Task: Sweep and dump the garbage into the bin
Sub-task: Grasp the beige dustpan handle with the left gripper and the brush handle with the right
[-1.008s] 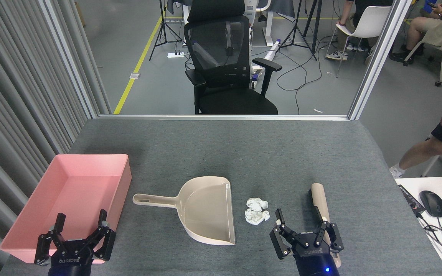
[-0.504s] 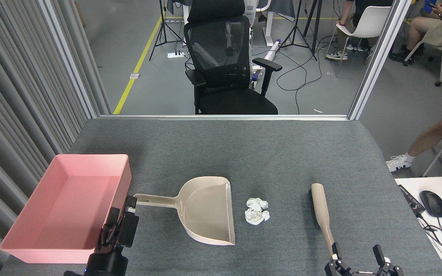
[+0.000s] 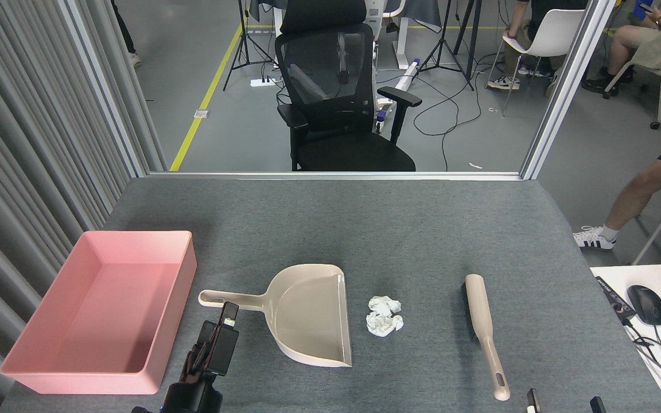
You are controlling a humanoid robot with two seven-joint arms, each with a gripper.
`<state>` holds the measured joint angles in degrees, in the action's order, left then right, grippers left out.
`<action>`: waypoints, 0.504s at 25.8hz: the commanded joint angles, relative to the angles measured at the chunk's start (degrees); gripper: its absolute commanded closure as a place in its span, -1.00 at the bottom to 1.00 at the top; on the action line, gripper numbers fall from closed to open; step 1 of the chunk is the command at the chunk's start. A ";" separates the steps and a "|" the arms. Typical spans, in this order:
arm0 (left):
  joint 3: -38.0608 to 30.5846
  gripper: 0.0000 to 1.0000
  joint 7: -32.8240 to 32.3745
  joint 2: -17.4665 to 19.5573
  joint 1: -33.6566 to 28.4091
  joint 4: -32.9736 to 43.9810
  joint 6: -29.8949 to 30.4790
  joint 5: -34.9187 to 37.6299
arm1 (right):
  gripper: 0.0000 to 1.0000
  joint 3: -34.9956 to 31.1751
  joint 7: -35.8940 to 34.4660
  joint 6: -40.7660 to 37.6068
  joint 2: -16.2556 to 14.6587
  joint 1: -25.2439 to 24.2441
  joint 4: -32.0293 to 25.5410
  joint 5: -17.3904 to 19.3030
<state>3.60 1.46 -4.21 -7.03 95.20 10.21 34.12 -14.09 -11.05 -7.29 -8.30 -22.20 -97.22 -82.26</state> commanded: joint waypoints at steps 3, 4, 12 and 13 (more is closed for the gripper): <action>0.09 -0.99 0.12 -0.01 0.00 -2.39 0.52 -0.02 | -0.96 0.56 0.15 -0.09 -0.05 2.42 2.83 -0.01; 0.09 -0.99 0.12 -0.01 0.00 -2.39 0.52 -0.02 | -0.96 0.56 0.15 -0.09 -0.05 2.68 3.35 -0.01; 0.18 -0.99 0.21 -0.01 0.09 -3.62 0.78 -0.02 | -0.95 3.37 0.06 0.00 -0.23 5.59 5.73 -0.18; 0.18 -0.99 0.21 -0.01 0.00 -3.62 0.78 -0.02 | -0.95 3.55 0.06 0.00 -0.14 5.67 5.73 -0.27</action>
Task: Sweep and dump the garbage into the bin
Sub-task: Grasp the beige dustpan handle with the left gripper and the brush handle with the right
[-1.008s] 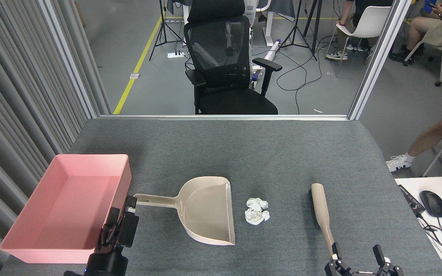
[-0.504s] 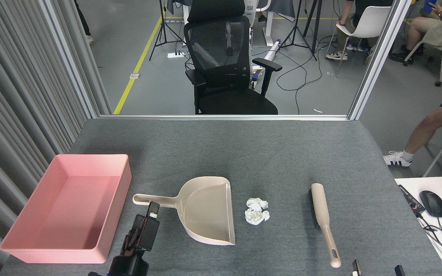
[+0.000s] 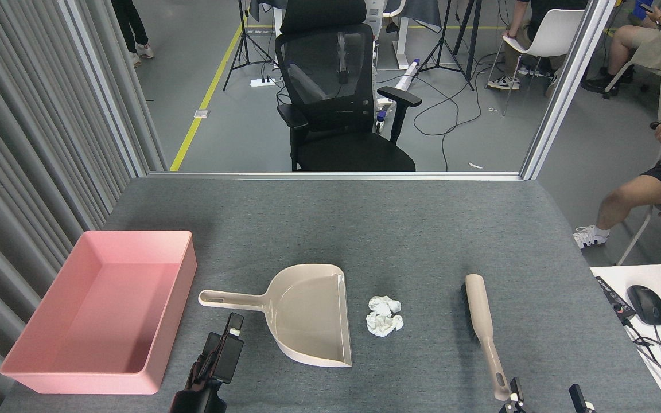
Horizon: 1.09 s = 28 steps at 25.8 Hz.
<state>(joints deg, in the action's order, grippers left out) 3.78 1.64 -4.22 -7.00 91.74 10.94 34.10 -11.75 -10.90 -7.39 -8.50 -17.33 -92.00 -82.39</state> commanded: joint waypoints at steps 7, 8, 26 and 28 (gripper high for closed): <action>-0.08 -0.99 0.03 0.00 0.06 -0.24 0.05 0.00 | -0.93 2.96 0.00 0.27 0.24 0.89 0.77 -0.14; -0.08 -0.99 0.03 0.00 0.06 -0.24 0.05 0.00 | -0.92 3.05 -0.09 0.36 0.24 0.98 1.38 -0.14; 0.44 -0.99 0.12 0.00 0.14 -0.24 0.05 0.00 | -0.60 5.60 0.09 0.71 1.47 2.47 3.85 -0.49; 0.36 -0.99 0.12 0.00 0.14 -0.24 0.05 0.00 | -0.58 5.69 0.09 0.71 1.55 2.47 4.20 -0.49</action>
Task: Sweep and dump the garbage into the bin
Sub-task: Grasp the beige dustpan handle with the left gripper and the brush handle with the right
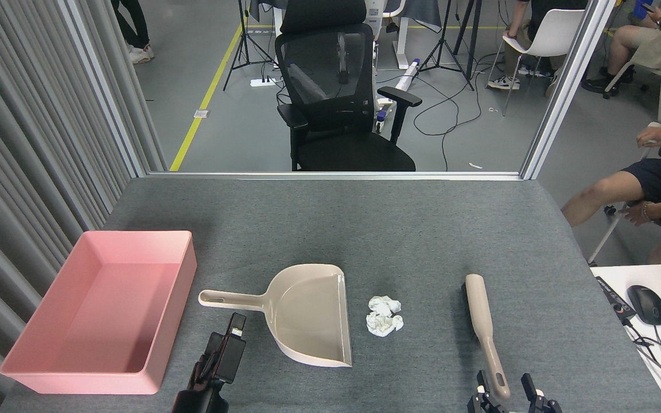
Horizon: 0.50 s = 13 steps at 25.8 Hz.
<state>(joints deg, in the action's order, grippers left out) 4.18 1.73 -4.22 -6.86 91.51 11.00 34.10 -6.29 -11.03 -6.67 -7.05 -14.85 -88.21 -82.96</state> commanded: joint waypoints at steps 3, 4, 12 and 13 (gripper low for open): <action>-0.05 -0.99 0.03 0.00 0.00 -0.02 -0.01 0.00 | -0.58 0.40 0.22 -0.10 0.02 0.00 0.76 0.08; -0.05 -0.99 -0.06 0.00 0.00 -0.02 0.07 0.00 | -0.58 0.40 0.22 -0.10 0.02 0.00 0.84 0.08; -0.05 -0.99 -0.06 -0.09 0.44 -0.02 -0.01 0.00 | -0.40 0.40 0.30 -0.19 0.02 0.44 1.81 0.26; -0.05 -0.99 -0.06 -0.09 0.62 0.07 0.07 0.00 | -0.40 0.40 0.30 -0.19 0.02 0.79 1.90 0.26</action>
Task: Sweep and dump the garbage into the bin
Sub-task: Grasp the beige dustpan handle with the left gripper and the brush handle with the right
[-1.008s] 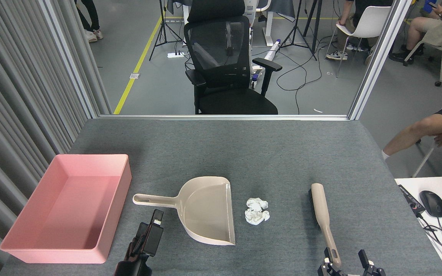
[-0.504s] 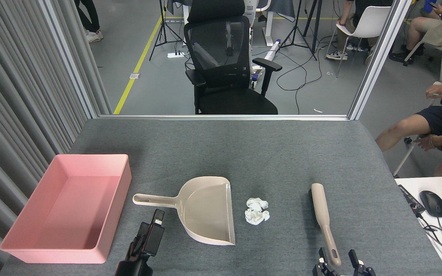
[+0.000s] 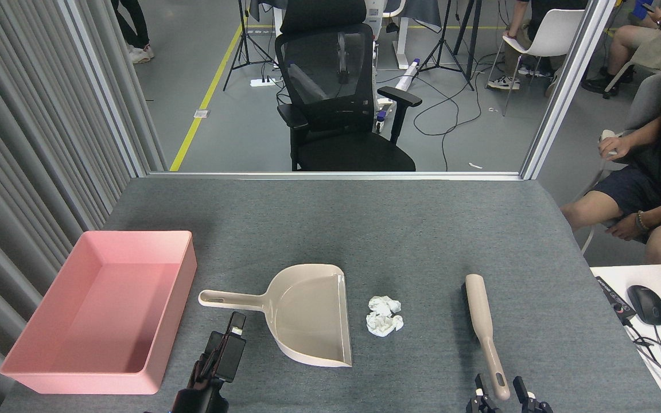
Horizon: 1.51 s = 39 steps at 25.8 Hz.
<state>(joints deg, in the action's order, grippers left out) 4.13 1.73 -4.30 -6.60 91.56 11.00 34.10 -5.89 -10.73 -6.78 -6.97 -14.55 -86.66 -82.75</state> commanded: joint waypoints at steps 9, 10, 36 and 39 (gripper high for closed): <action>-0.09 -0.99 -0.06 -0.01 0.53 0.11 -0.01 0.09 | -0.23 0.00 1.86 -0.25 -0.15 0.93 0.52 0.31; -0.09 -0.99 -0.06 -0.01 0.53 0.11 -0.01 0.09 | -0.23 0.00 1.86 -0.25 -0.15 0.93 0.52 0.31; -0.09 -0.99 -0.06 -0.01 3.78 -3.06 -0.01 0.09 | 0.78 1.23 1.24 -0.61 -0.06 0.40 0.35 0.48; -0.18 -0.99 0.03 -0.18 6.16 -6.48 -0.01 0.09 | 0.82 1.06 1.15 -0.69 -0.06 0.40 0.00 0.66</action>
<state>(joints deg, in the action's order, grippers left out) 4.03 1.66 -4.34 -2.52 87.77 11.02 34.18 -4.69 -9.48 -7.45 -7.04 -14.13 -86.46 -82.20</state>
